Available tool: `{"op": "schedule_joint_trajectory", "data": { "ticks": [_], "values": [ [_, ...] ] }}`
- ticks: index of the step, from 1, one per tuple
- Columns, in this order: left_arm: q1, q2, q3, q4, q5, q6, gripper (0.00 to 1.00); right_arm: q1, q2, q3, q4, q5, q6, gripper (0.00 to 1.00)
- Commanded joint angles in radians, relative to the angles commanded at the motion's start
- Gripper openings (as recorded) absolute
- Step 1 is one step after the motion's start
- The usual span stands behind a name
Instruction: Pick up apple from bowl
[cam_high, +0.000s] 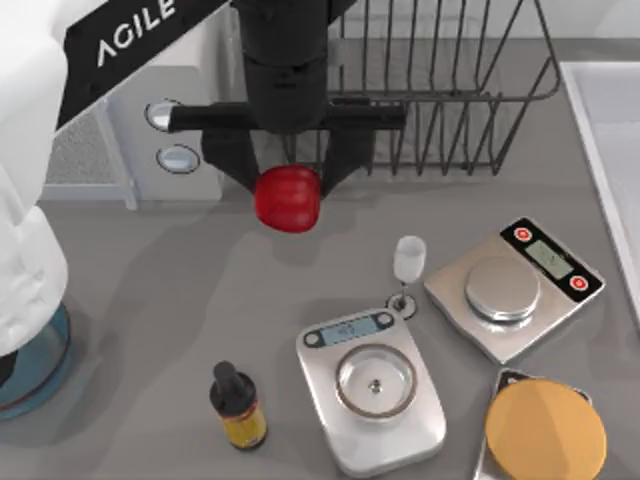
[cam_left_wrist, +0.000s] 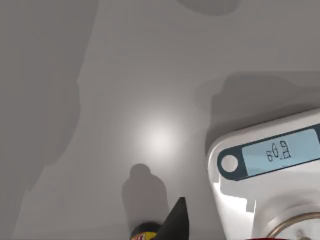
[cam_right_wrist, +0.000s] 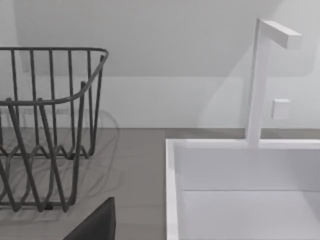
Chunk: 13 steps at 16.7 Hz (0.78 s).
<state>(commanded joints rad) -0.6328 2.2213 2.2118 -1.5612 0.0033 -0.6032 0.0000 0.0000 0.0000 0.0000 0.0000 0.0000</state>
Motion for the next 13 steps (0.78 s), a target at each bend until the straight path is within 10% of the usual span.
{"op": "schedule_joint_trajectory", "data": {
  "ticks": [13],
  "values": [
    [0.044,-0.005,-0.356,0.347,0.007,0.033,0.0,0.0,0.0,0.0,0.0,0.0,0.0,1.0]
  ]
}}
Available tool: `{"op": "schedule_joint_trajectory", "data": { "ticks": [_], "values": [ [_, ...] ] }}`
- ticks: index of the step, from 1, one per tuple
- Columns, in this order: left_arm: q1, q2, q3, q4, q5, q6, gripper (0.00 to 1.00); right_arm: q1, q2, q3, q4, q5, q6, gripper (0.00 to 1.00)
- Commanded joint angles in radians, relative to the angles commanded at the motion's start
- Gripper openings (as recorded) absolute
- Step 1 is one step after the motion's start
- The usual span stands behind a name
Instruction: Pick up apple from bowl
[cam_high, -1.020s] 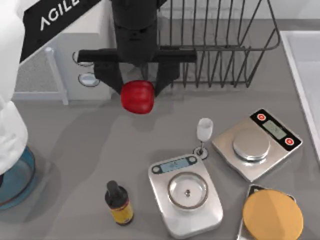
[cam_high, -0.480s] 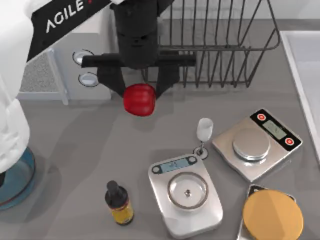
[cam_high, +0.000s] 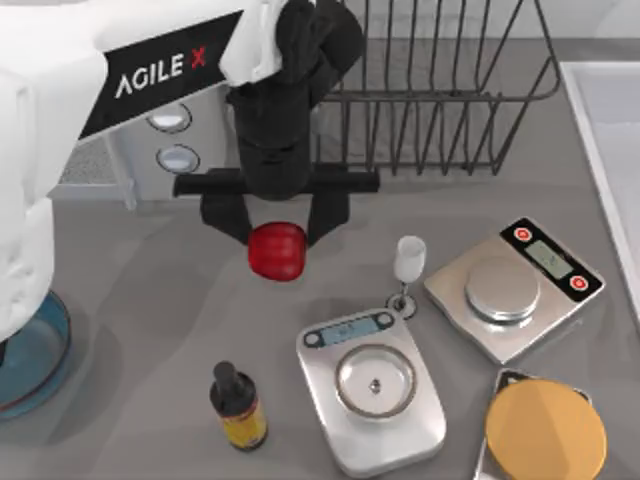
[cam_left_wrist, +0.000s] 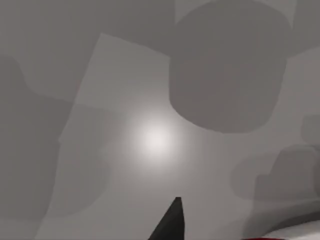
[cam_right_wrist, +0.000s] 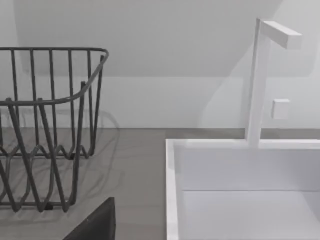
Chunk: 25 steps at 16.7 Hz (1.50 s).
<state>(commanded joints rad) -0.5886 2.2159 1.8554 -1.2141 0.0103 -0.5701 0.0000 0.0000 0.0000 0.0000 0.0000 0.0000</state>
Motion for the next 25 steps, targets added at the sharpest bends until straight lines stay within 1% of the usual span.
{"op": "schedule_joint_trajectory", "data": {
  "ticks": [3,8,21,22,25],
  "values": [
    [-0.035,0.0,-0.082,0.085,-0.006,-0.026,0.0,0.0,0.0,0.0,0.0,0.0,0.0,1.0],
    [-0.041,0.001,-0.089,0.094,-0.007,-0.03,0.0,0.0,0.0,0.0,0.0,0.0,0.0,1.0],
    [-0.041,0.001,-0.089,0.094,-0.007,-0.03,0.98,0.0,0.0,0.0,0.0,0.0,0.0,1.0],
    [-0.041,0.001,-0.089,0.094,-0.007,-0.03,1.0,0.0,0.0,0.0,0.0,0.0,0.0,1.0],
    [-0.041,0.001,-0.089,0.094,-0.007,-0.03,1.0,0.0,0.0,0.0,0.0,0.0,0.0,1.0]
  ]
}}
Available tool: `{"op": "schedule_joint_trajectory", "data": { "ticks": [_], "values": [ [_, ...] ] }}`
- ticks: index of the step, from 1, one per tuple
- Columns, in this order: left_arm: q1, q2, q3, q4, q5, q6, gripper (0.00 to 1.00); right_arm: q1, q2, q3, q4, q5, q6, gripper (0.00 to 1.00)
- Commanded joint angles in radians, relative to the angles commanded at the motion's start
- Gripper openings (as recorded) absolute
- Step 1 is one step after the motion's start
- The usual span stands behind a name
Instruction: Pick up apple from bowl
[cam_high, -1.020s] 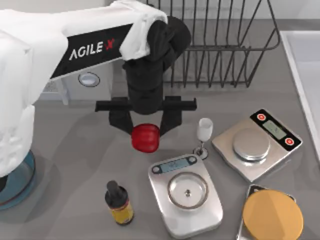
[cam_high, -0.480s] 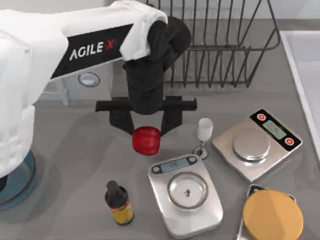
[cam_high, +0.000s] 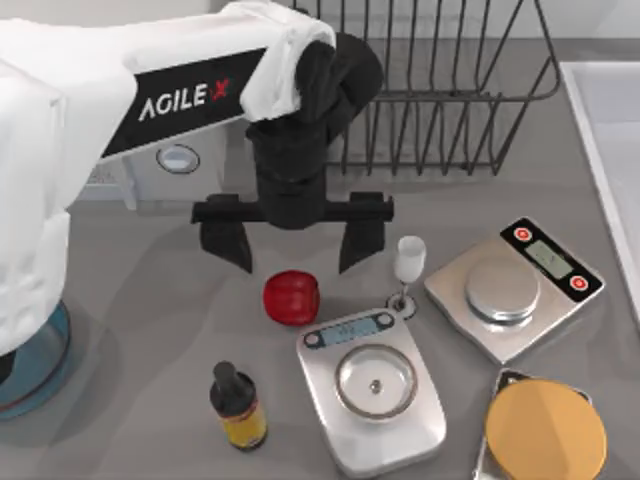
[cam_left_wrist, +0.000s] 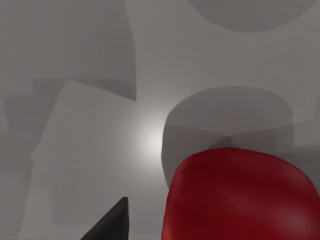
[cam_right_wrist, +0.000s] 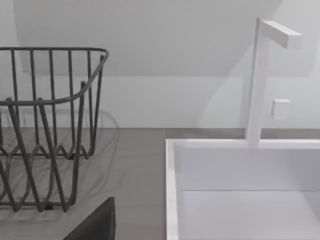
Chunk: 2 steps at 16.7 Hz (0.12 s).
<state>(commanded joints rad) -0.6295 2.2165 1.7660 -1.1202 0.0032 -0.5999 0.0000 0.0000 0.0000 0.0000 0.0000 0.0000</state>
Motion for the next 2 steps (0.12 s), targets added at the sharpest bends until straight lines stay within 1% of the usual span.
{"op": "schedule_joint_trajectory", "data": {
  "ticks": [2],
  "values": [
    [0.0,0.0,0.0,0.0,0.0,0.0,1.0,0.0,0.0,0.0,0.0,0.0,0.0,1.0]
  ]
}}
